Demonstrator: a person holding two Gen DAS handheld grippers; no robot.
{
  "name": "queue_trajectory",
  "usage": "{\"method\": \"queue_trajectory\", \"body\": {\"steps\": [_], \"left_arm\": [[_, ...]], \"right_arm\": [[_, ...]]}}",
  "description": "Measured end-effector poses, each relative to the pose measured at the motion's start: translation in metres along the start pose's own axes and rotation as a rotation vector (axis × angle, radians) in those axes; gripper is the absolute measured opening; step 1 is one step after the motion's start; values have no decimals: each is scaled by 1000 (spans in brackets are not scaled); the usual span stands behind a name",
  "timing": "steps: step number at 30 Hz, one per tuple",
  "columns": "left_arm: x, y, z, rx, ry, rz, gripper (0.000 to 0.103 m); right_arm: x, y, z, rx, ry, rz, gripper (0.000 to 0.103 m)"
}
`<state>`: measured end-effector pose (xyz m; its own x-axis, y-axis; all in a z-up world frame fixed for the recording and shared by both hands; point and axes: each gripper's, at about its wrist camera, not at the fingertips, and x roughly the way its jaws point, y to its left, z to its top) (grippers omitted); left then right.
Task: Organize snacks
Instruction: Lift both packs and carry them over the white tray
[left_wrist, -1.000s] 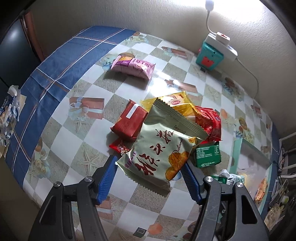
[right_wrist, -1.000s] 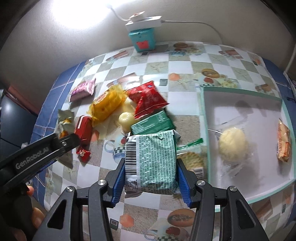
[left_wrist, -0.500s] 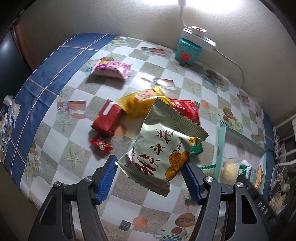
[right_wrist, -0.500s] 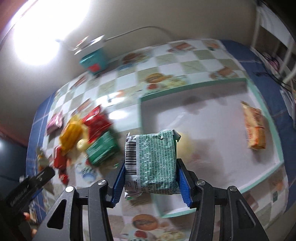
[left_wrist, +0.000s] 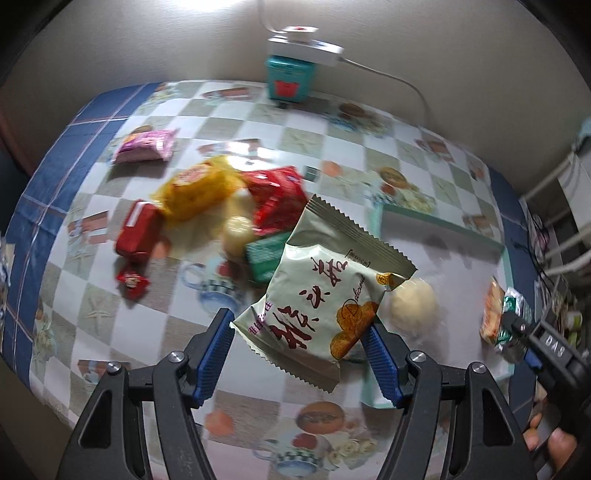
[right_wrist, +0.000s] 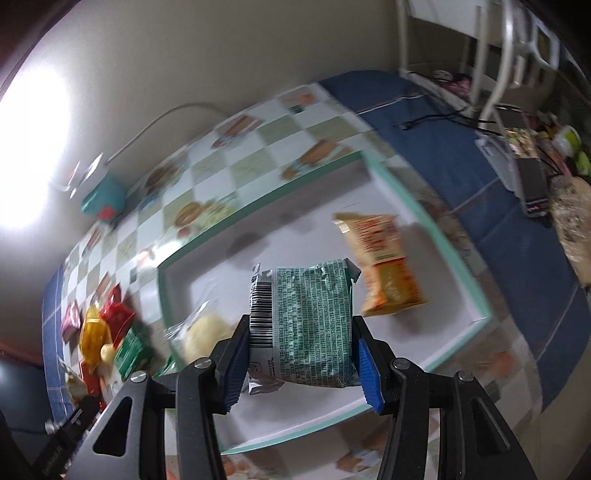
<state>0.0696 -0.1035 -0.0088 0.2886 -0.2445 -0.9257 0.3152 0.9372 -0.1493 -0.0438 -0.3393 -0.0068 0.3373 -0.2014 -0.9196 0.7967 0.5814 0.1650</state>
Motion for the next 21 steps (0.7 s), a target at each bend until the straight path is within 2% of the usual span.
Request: {"method": "queue_trajectory", "body": {"steps": [8,14,21], "left_arm": [[8,-64,-21,151,26,-23,71],[19,-109,-42,282,41,-11,71],[40,-130,-51,329,86,-29,71]], "right_arm": [[-9,-40,11,61,-24,-20,54],[-13,-60,15,91,-32,-25,54],[-9,-67,14,94,-16,-22,54]]}}
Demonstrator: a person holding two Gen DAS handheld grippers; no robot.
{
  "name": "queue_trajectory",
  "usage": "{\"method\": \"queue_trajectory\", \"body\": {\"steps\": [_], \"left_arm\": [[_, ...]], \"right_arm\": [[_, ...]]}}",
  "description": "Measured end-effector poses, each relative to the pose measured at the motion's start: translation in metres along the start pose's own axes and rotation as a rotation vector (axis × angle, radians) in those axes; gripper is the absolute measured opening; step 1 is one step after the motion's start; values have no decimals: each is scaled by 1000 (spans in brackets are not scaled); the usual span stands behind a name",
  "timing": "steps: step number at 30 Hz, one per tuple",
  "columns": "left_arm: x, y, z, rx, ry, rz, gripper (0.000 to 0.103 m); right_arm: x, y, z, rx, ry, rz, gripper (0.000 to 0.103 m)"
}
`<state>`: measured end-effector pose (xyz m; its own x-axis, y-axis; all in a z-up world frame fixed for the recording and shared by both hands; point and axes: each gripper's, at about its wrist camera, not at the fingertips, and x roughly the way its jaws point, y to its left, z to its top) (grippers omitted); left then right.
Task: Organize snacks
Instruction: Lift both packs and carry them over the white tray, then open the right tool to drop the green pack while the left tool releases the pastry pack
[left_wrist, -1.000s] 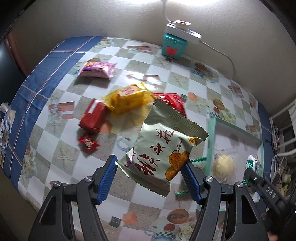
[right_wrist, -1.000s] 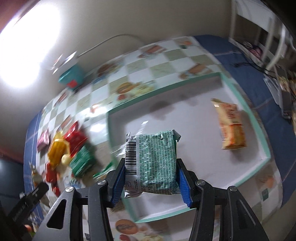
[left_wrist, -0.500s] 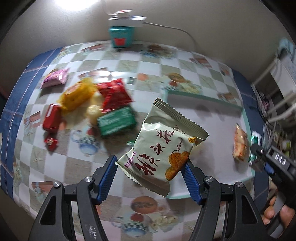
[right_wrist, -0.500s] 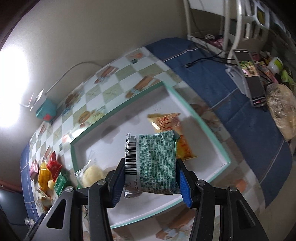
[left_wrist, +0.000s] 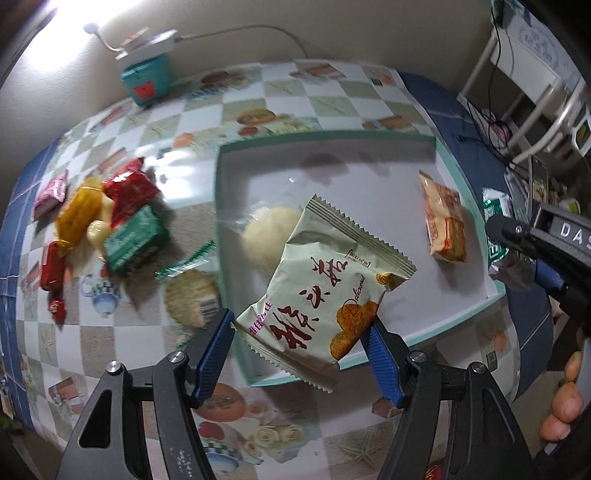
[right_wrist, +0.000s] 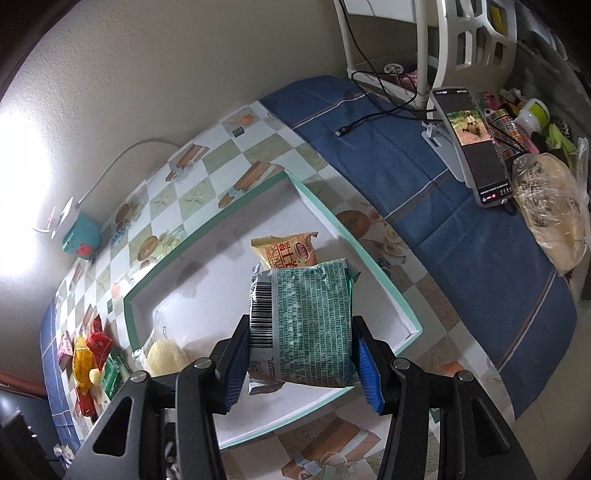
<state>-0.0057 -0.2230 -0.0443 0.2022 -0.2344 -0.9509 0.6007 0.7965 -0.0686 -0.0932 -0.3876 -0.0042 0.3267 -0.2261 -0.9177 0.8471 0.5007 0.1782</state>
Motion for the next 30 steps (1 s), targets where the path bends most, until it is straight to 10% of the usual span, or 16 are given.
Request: {"method": "queue_trajectory", "body": {"steps": [30], "left_arm": [[65,-7,8,-26,91,5,72]], "right_arm": [[54,25,-19,-70,182,-18,58]]}}
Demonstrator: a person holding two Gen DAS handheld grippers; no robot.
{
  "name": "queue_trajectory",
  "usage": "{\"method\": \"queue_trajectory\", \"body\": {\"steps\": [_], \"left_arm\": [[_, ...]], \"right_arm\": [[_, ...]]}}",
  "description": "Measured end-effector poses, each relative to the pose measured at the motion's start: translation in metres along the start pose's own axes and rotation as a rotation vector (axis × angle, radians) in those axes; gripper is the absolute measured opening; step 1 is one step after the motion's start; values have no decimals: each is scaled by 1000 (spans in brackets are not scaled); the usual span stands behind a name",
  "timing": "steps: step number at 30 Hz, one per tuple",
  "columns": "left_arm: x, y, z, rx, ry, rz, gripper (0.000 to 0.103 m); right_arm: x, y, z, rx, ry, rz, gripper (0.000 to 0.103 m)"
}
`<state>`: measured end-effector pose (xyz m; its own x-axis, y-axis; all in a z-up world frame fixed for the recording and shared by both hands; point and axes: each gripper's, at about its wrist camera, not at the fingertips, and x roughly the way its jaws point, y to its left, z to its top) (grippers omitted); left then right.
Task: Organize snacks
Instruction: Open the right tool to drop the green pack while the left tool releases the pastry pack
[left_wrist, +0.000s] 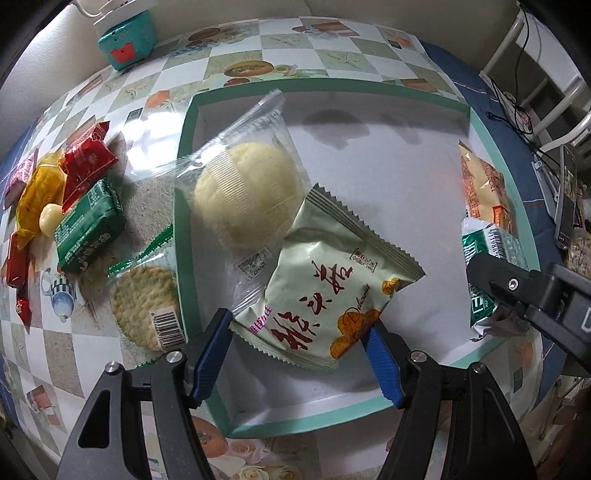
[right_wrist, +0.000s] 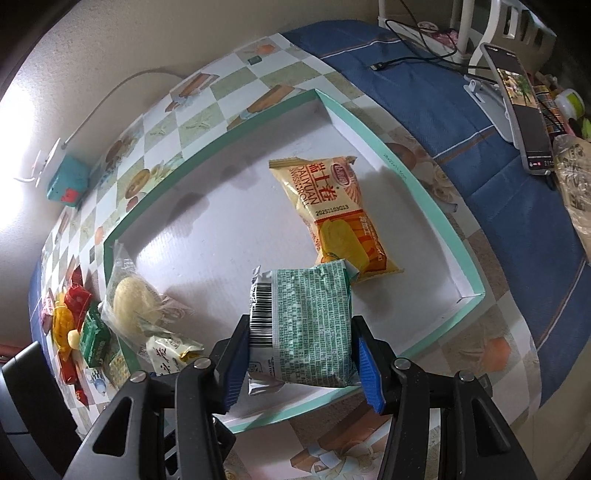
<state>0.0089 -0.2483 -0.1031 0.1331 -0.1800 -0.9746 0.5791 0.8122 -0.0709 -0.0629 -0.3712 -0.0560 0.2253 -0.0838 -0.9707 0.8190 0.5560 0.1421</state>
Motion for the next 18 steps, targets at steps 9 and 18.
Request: {"method": "queue_trajectory", "body": {"steps": [9,18], "left_arm": [[-33,-3,-4,17,-7,-20,83],[-72,21,-3,-61,-77,-66,89]], "right_arm": [[-23,-1,5,14,-69,-13,71],[-46,-8,4,38,-128,-14,81]]}}
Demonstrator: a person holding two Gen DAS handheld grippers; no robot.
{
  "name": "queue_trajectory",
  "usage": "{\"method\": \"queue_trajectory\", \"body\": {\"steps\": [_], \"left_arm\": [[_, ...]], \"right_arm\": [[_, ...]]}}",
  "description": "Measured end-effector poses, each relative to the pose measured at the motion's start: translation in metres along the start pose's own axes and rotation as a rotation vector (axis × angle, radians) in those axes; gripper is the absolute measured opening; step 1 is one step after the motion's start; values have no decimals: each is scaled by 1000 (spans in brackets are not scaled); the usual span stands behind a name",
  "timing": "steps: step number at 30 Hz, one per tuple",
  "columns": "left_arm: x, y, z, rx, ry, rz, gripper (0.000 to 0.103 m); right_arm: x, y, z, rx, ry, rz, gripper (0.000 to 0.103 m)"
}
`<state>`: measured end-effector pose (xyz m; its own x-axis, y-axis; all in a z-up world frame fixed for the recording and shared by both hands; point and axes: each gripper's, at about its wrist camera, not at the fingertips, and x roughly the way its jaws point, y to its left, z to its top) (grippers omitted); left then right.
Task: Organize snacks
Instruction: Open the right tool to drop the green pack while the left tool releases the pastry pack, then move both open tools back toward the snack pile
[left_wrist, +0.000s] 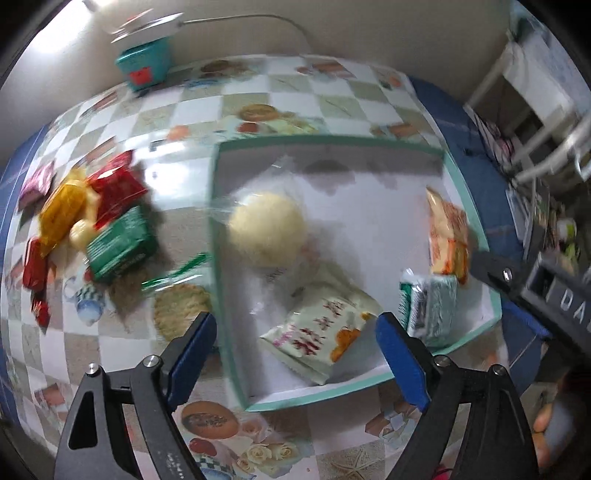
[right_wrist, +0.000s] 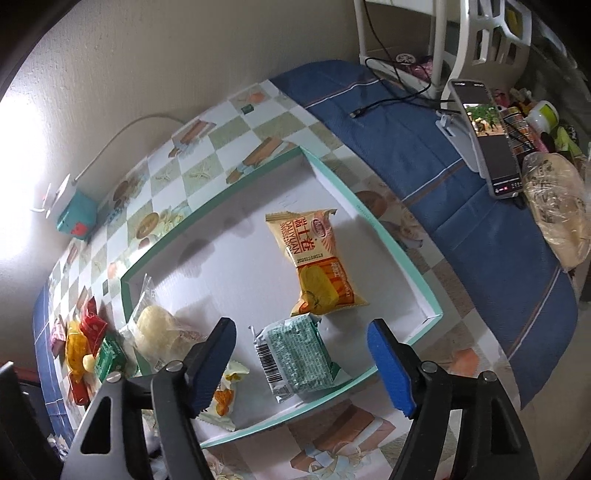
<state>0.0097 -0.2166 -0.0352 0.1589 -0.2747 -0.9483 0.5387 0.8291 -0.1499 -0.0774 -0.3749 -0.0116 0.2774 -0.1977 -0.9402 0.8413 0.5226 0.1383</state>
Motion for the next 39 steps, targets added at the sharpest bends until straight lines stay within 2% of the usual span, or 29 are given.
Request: {"method": "queue_trajectory", "body": {"steps": [2,7,10,11,13,16,25,32,39], "left_arm": [[-4,20,4,-82,-8,1,89],[-15,81,7,-303,-45,51,89],[-23,119,5,-419,-61,57,90],[-24,131,5,-451,-66,57,90],[-29,154,2,-517,-78,69,100],[-38,185,-3,-600,-104,98,101],[-55,255,-22,-764,-123,157,101],[-62,296,-41,-879,-137,154,101],[-65,323,-56,-952,-137,161,101]], "right_arm": [[0,-1,0,2,1,-6,86],[4,0,-1,-5,9,-18,87],[5,4,-3,-18,3,-36,102],[4,6,-4,-22,-4,-36,103],[3,10,-5,-33,-14,-35,103],[3,17,-6,-58,-19,-43,103],[5,44,-18,-100,-16,-37,103],[9,91,-38,-182,-1,17,103],[19,145,-69,-301,26,58,103]]}}
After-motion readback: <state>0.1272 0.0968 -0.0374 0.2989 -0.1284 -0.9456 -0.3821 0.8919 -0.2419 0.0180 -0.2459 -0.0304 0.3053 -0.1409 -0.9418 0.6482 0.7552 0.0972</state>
